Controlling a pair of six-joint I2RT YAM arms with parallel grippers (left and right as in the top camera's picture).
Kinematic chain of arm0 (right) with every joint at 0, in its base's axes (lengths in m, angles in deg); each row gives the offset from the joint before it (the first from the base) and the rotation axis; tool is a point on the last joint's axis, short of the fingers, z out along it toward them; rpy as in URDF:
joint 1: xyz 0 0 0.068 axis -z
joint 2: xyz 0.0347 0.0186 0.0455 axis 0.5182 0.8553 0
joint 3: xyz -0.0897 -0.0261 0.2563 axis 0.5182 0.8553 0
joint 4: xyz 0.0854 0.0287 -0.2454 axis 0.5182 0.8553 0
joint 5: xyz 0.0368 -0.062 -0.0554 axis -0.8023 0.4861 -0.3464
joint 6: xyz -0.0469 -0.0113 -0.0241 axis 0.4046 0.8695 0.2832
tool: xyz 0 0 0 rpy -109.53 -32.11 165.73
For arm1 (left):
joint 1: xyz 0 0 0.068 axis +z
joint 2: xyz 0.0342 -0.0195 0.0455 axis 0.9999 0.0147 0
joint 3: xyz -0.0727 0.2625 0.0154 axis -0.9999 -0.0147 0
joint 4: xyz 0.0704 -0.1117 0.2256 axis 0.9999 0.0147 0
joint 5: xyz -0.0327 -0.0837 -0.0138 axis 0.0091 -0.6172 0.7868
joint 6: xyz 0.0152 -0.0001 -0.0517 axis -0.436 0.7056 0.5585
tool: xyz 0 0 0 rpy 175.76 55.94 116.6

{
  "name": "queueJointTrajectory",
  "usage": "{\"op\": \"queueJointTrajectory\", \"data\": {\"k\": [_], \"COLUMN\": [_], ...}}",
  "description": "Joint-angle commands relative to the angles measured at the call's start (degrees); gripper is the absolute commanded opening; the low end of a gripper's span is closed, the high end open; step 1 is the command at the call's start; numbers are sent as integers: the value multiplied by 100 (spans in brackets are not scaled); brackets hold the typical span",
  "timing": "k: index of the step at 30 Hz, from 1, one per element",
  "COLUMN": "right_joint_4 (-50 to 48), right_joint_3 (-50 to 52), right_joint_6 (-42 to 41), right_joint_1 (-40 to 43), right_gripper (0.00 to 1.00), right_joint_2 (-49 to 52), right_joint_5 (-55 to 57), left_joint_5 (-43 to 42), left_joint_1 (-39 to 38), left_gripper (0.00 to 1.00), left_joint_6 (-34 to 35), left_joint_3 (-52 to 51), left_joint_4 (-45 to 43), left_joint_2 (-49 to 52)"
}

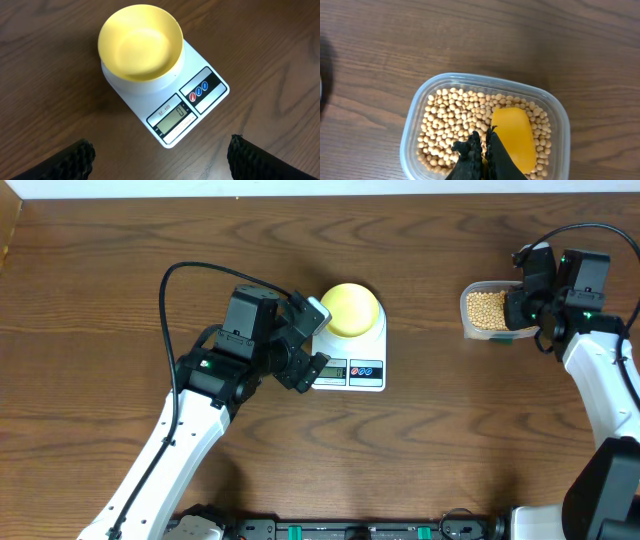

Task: Scoop item into bowl and weigh 50g on scale
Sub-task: 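Lower the scoop into the soybeans with the right gripper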

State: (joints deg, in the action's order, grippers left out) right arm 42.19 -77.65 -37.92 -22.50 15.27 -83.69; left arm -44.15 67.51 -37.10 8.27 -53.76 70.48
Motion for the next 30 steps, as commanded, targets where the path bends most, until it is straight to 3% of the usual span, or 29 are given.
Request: {"op": "queueJointTrajectory", "data": {"k": [1, 22, 30], "right_joint_4": [26, 37, 31], "right_joint_3": [-57, -57, -57], "right_joint_6": [-129, -330, -490], "right_joint_1": [26, 643, 839], "right_gripper": [1, 1, 1], "right_joint_2": [74, 282, 610], "right_joint_5": [-208, -1178, -2083], "left_joint_5": [0, 0, 0], "left_joint_1": [-7, -7, -7], "left_gripper": [87, 87, 87], "left_joint_6": [-96, -96, -96], "left_joint_3": [-39, -39, -39], "left_joint_4": [-2, -2, -2], "left_joint_2": [-83, -83, -83]}}
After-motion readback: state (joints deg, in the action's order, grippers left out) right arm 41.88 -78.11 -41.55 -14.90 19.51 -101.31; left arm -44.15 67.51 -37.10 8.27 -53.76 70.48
